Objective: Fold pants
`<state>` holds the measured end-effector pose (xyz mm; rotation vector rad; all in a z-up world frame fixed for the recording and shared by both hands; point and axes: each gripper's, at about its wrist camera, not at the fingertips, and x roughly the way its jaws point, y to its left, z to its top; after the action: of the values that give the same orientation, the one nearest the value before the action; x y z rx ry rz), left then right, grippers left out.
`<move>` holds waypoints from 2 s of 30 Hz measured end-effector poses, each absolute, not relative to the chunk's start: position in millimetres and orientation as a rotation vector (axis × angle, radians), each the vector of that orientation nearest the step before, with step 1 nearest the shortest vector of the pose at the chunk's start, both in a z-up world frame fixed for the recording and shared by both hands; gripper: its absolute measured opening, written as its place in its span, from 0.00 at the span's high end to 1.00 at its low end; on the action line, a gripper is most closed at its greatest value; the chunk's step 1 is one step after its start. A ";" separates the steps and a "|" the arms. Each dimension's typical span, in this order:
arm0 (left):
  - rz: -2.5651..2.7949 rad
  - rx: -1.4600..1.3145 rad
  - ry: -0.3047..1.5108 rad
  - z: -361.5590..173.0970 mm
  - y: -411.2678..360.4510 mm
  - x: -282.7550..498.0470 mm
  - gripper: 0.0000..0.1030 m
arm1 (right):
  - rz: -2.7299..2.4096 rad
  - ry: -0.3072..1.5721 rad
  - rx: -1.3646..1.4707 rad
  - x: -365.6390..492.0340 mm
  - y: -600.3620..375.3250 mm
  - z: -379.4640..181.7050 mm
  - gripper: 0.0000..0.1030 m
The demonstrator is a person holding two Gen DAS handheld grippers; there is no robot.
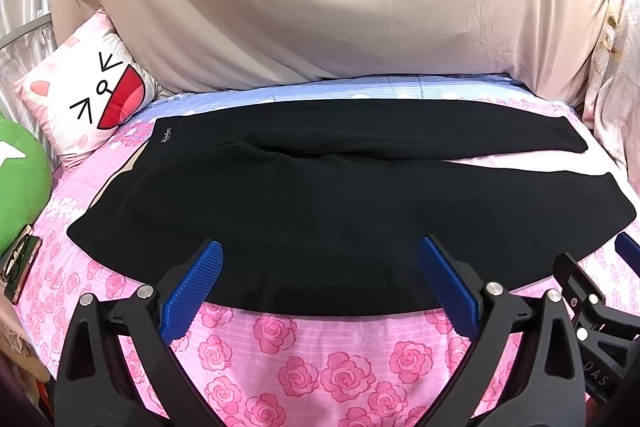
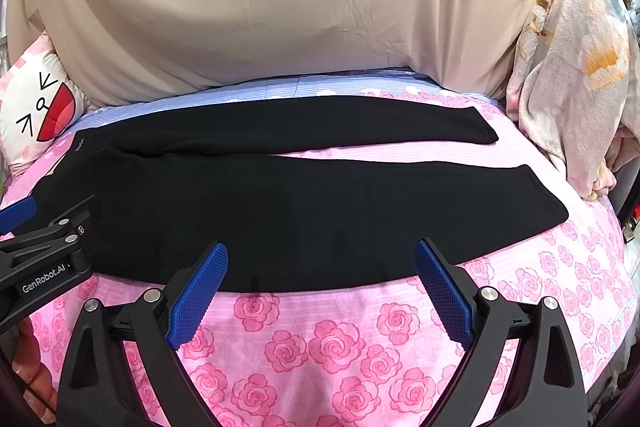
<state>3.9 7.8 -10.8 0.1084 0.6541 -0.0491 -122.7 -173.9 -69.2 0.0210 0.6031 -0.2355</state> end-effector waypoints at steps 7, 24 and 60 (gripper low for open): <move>-0.047 0.112 0.654 -10.8 7.3 4.1 0.07 | -0.235 0.602 0.020 -123.0 -174.5 -70.1 0.10; -0.046 0.115 0.664 -13.2 4.5 10.3 0.06 | -0.233 0.611 0.025 -121.2 -174.3 -72.2 0.10; 0.180 0.051 0.663 -0.4 123.8 222.3 0.04 | -0.329 0.878 0.086 167.9 -496.5 -83.1 0.10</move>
<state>222.3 123.8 -0.4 0.0505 0.6633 0.1800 167.9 -496.5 -83.1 0.0856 0.8779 -0.3287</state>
